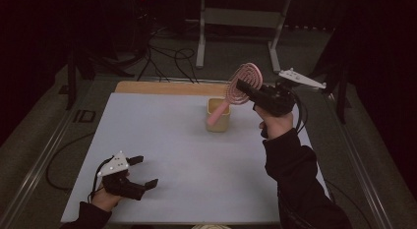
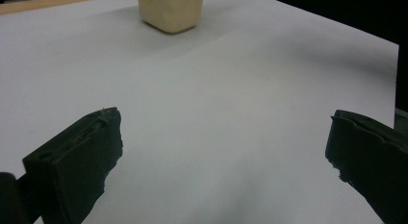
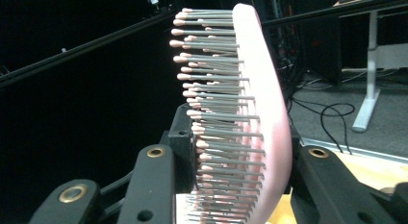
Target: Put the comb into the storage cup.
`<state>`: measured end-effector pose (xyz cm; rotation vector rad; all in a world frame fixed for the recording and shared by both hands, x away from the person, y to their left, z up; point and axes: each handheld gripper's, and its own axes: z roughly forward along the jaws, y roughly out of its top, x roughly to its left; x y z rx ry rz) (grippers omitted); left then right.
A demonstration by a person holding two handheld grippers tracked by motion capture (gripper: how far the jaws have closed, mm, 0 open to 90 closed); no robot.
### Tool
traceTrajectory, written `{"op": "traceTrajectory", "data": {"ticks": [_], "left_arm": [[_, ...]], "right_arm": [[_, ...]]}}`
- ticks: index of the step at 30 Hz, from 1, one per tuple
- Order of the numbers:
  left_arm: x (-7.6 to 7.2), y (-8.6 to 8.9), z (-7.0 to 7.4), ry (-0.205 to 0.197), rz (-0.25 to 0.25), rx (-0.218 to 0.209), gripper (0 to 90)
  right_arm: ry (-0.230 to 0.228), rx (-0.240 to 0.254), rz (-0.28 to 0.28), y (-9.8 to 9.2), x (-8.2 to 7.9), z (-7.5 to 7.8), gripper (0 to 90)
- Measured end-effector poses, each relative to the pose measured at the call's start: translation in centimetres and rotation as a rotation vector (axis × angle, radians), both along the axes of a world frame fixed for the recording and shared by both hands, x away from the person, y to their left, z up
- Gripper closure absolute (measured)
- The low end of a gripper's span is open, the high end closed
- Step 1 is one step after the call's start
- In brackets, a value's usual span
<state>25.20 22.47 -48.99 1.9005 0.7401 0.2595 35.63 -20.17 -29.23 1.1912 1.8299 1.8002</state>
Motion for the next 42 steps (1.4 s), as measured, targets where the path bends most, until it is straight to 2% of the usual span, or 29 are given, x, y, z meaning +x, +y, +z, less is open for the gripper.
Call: {"op": "traceTrajectory", "data": {"ticks": [5, 16, 28, 42], "left_arm": [[-0.1, 0.1, 0.1, -0.011, 0.021, 0.002, 0.1], [-0.2, 0.0, 0.1, -0.009, 0.000, -0.002, 0.1], [-0.2, 0.1, 0.0, -0.012, -0.004, -0.008, 0.1], [-0.2, 0.2, 0.2, -0.016, -0.007, -0.016, 0.1]], "right_arm": [[-0.024, -0.016, -0.024, -0.1, 0.7, 0.4, 64.0], [-0.043, -0.068, -0.061, 0.5, 2.6, 0.7, 64.0], [-0.056, -0.108, -0.100, 1.0, 4.9, 0.0, 64.0], [-0.035, -0.102, -0.131, 0.7, 7.4, -1.5, 64.0]]}}
